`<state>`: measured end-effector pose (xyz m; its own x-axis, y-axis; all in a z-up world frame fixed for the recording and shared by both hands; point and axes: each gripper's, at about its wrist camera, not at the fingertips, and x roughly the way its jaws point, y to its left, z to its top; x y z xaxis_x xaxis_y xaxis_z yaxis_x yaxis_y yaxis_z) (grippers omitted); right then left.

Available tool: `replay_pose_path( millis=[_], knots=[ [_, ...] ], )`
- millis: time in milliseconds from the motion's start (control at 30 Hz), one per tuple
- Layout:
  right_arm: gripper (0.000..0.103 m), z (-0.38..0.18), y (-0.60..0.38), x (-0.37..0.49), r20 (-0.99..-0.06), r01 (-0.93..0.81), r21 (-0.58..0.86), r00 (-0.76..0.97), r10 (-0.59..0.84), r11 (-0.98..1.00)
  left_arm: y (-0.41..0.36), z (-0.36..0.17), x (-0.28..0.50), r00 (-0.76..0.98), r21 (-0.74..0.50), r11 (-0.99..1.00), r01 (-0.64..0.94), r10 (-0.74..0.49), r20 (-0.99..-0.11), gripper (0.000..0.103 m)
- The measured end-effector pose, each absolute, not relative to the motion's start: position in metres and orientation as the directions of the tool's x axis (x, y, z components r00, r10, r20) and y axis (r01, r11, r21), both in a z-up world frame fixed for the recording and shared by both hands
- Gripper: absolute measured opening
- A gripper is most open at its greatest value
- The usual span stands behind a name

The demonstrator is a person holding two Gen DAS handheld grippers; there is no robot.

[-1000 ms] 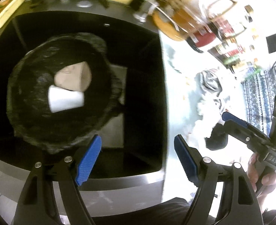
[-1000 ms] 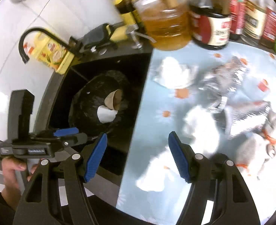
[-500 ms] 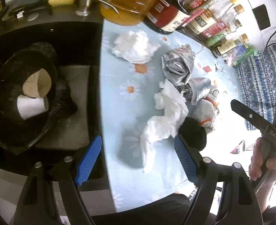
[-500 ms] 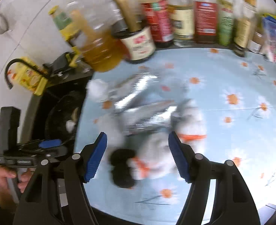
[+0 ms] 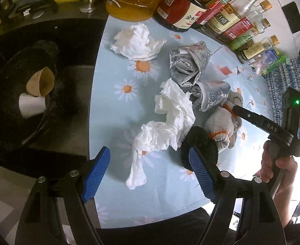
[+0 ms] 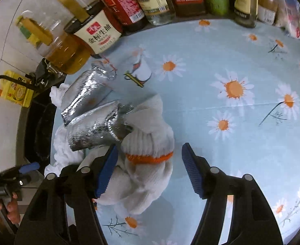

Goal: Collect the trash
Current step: 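Grasp the crumpled tissue with the left tool while the right tool grasps the white glove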

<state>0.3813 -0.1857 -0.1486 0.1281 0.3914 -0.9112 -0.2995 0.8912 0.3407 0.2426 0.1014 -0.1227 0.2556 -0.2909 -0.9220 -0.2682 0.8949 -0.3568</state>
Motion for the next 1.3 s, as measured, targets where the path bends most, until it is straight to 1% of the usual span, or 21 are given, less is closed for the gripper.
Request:
replay_pose_path(
  millis=[100,233,333,500,700,967,1167,1300],
  knots=[
    [0.055,-0.159,-0.186,0.388,-0.903,-0.294,0.386,0.076,0.424,0.875,0.1,-0.123,0.242,0.258,-0.351,0.89,-0.292,-0.28,-0.925,0.077],
    [0.035,-0.162,-0.183,0.391,-0.902,-0.308,0.386,0.069,0.425,0.869,0.096,-0.124,0.242,0.258,-0.346,0.887,-0.306,-0.272,-0.927,0.077],
    [0.031,-0.16,-0.184,0.391,-0.897,-0.317,0.398,0.064,0.438,0.861,0.093,-0.125,0.243,0.256,-0.345,0.887,-0.306,-0.273,-0.927,0.077],
    [0.029,-0.153,-0.186,0.388,-0.89,-0.33,0.403,0.073,0.449,0.853,0.087,-0.126,0.249,0.249,-0.341,0.892,-0.297,-0.272,-0.929,0.077],
    [0.029,-0.128,-0.2,0.382,-0.87,-0.334,0.415,0.126,0.477,0.846,0.08,-0.123,0.261,0.25,-0.328,0.907,-0.265,-0.264,-0.932,0.077],
    [0.029,-0.101,-0.222,0.369,-0.849,-0.332,0.425,0.176,0.498,0.842,0.068,-0.135,0.288,0.226,-0.301,0.93,-0.21,-0.253,-0.941,0.077],
    [0.029,-0.095,-0.242,0.36,-0.836,-0.293,0.445,0.203,0.51,0.846,0.059,-0.154,0.308,0.194,-0.27,0.943,-0.196,-0.233,-0.953,0.077],
    [0.029,-0.1,-0.25,0.356,-0.833,-0.27,0.459,0.201,0.515,0.847,0.061,-0.164,0.314,0.183,-0.256,0.943,-0.215,-0.218,-0.959,0.075]
  ],
)
